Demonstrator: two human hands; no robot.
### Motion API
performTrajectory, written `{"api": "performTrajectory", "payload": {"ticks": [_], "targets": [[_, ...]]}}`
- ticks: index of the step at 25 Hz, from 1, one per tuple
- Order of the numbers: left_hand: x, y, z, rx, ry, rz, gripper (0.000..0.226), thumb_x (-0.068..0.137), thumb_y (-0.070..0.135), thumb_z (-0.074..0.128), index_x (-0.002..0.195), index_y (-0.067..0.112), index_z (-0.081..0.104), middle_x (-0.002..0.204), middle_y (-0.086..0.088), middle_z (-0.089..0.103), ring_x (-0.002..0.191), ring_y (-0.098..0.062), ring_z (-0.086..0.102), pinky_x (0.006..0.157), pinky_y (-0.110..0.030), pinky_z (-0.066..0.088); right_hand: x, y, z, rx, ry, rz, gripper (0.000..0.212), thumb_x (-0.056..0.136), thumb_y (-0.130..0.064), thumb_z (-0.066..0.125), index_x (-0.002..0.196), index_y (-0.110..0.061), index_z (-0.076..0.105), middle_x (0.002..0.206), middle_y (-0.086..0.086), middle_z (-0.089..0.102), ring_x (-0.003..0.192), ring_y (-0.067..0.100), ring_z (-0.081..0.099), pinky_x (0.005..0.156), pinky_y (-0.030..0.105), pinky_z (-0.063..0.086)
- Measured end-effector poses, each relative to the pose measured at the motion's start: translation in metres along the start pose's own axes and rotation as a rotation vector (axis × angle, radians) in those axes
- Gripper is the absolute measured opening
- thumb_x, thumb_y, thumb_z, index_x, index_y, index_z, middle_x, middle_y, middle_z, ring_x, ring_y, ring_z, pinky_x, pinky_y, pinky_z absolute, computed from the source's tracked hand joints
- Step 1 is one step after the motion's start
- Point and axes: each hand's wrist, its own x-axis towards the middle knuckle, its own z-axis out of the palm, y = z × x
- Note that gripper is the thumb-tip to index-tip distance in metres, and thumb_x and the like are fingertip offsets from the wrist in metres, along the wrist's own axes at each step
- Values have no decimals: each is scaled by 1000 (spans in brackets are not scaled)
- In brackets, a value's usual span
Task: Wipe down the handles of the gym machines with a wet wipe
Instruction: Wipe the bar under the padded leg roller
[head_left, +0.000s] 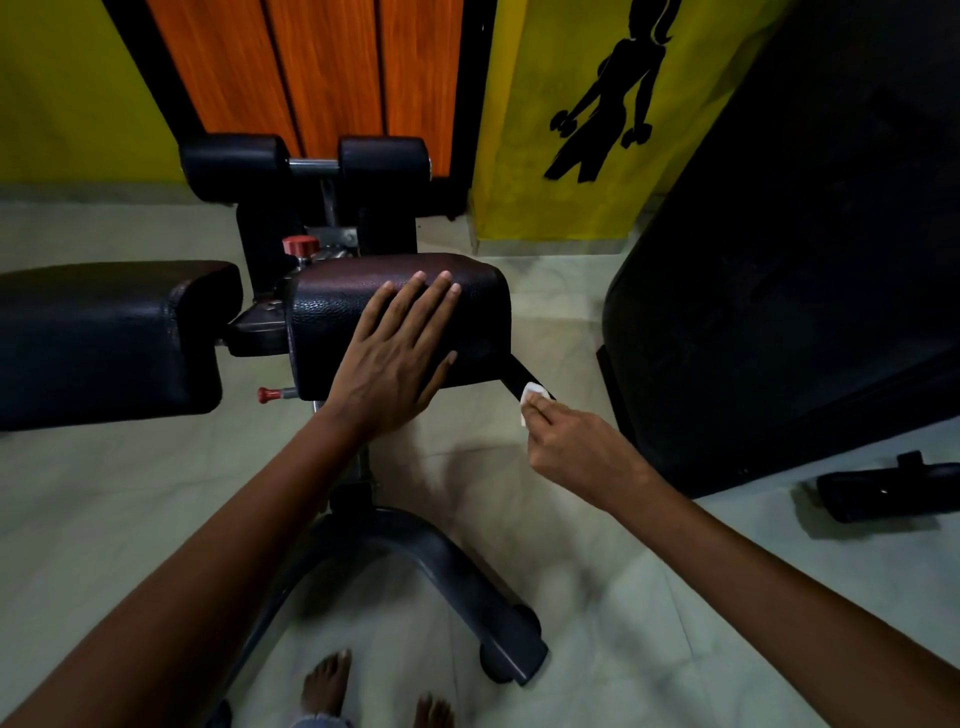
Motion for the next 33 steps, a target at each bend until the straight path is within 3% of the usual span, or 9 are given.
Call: {"api": "performTrajectory", "payload": {"ticks": [2, 6, 10, 15, 20, 28, 33], "targets": [[0, -1, 0, -13, -10, 4, 64, 98, 43, 30, 150, 8, 17, 157, -12, 18, 146, -27, 15, 119, -44, 10, 3, -6, -4, 21, -44, 5, 25, 54, 5, 81, 78, 7, 73, 100, 28, 67, 99, 38, 65, 70, 39, 59], [0, -1, 0, -17, -21, 5, 65, 98, 43, 30, 150, 8, 17, 157, -12, 18, 146, -27, 14, 119, -44, 8, -13, -9, -6, -43, -105, -83, 29, 55, -2, 83, 82, 3, 74, 100, 28, 68, 103, 40, 63, 85, 41, 55], [0, 2, 0, -37, -22, -15, 64, 97, 43, 28, 150, 8, 17, 157, -12, 19, 146, -27, 13, 119, -43, 7, -21, -5, -13, 9, -90, -12, 32, 50, 3, 84, 79, 7, 72, 97, 30, 67, 96, 41, 65, 73, 40, 59], [1, 1, -1, -71, -35, -15, 65, 97, 44, 28, 150, 9, 16, 157, -12, 18, 146, -27, 13, 119, -42, 5, -43, -15, -7, -46, -98, -46, 36, 57, 1, 83, 90, 10, 70, 107, 32, 64, 108, 41, 60, 90, 41, 52], [-1, 3, -1, -88, -37, -40, 65, 96, 43, 28, 150, 10, 16, 157, -12, 18, 146, -27, 12, 119, -42, 2, -65, -12, -11, 30, -54, -21, 41, 52, 0, 86, 89, 8, 71, 108, 28, 65, 105, 35, 63, 85, 36, 56], [-2, 4, -4, -83, -50, -35, 65, 95, 43, 27, 150, 10, 17, 157, -12, 20, 145, -28, 14, 119, -44, 4, -112, -10, -22, 17, -3, -130, 41, 54, -5, 86, 90, 8, 69, 104, 26, 67, 104, 37, 63, 82, 38, 56], [-2, 1, -2, -77, -45, -23, 65, 96, 43, 27, 151, 10, 16, 157, -11, 18, 146, -27, 13, 119, -43, 5, -92, -2, -17, -4, 51, -130, 36, 56, -3, 84, 88, 6, 71, 107, 25, 67, 105, 34, 64, 92, 37, 52]]}}
